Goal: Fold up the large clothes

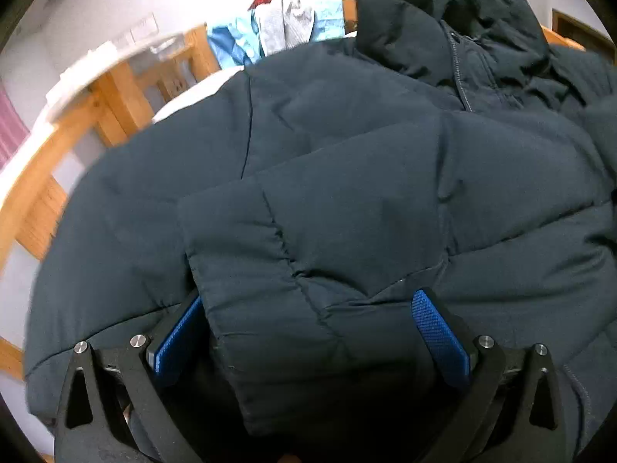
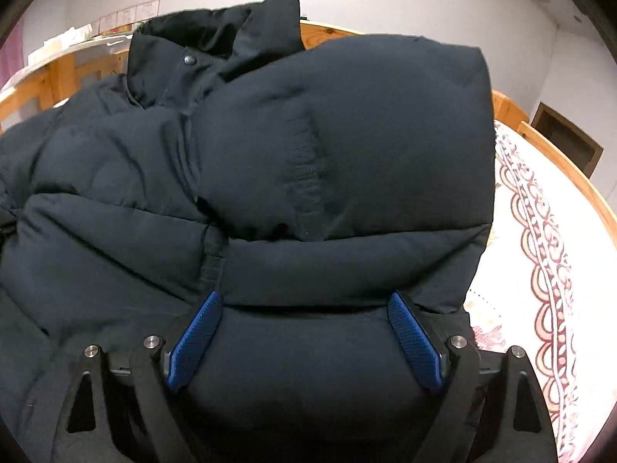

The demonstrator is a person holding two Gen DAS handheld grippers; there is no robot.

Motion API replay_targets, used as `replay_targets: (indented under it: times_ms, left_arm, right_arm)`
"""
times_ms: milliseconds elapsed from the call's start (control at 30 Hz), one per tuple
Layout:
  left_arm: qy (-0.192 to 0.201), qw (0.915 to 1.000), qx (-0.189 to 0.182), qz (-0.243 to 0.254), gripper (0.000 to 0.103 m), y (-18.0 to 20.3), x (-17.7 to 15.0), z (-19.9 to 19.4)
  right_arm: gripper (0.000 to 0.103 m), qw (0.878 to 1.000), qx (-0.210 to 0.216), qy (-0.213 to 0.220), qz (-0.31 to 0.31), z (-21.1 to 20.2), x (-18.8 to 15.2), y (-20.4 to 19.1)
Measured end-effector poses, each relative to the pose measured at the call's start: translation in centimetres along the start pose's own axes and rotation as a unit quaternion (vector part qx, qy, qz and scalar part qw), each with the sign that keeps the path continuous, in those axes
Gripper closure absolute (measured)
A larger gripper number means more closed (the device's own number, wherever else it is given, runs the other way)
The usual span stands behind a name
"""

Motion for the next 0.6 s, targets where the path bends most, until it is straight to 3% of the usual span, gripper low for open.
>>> replay_targets:
  times_ms: [200,300,367,433,533,567,600]
  left_arm:
    - [0.024,0.9954,-0.061,-0.071,0.001,-4.8,-1.6,-5.1]
    - [0.04,0.9928,-0.055,-0.098,0.001,-7.7,-3.7,-8.7]
    - [0.049,0.9878,-0.041,-0.142,0.001,-10.1,-5.7,-11.1]
    - [0.048,0.9748,-0.045,-0.213,0.001,-13.2,-8.0,-12.6]
    - [0.012,0.9362,-0.06,-0.346,0.001,-17.9,-11.1,-12.6]
    - [0.001,0.9183,-0.059,-0.391,0.001,-19.4,-12.2,-12.2]
    - [-0.009,0.9073,-0.052,-0.417,0.001,-20.5,-12.9,-11.8]
  right_arm:
    - [0.013,0.999,-0.014,0.035,-0.007,-0.2,-0.3,-0.7]
    - [0.012,0.999,-0.013,0.038,-0.006,0.1,-0.1,-0.8]
    - [0.012,0.999,-0.013,0.04,-0.007,0.2,0.0,-0.9]
    - [0.012,0.999,-0.013,0.043,-0.006,0.1,-0.3,-0.7]
    - [0.011,0.999,-0.018,0.044,-0.009,-0.7,-1.2,-0.3]
    - [0.011,0.999,-0.02,0.042,-0.012,-0.8,-1.0,-0.4]
    - [0.011,0.999,-0.02,0.039,-0.014,-1.2,-0.8,-0.4]
Point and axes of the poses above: each gripper's, at about its wrist camera, not at the fingertips, and z roughly the way its jaws point, y to its right, x to its top, the point moved 5 cm from there along z, roughly the way its jaws point, and after that the axes turned 8 degrees about x, right-handed, at the moved point
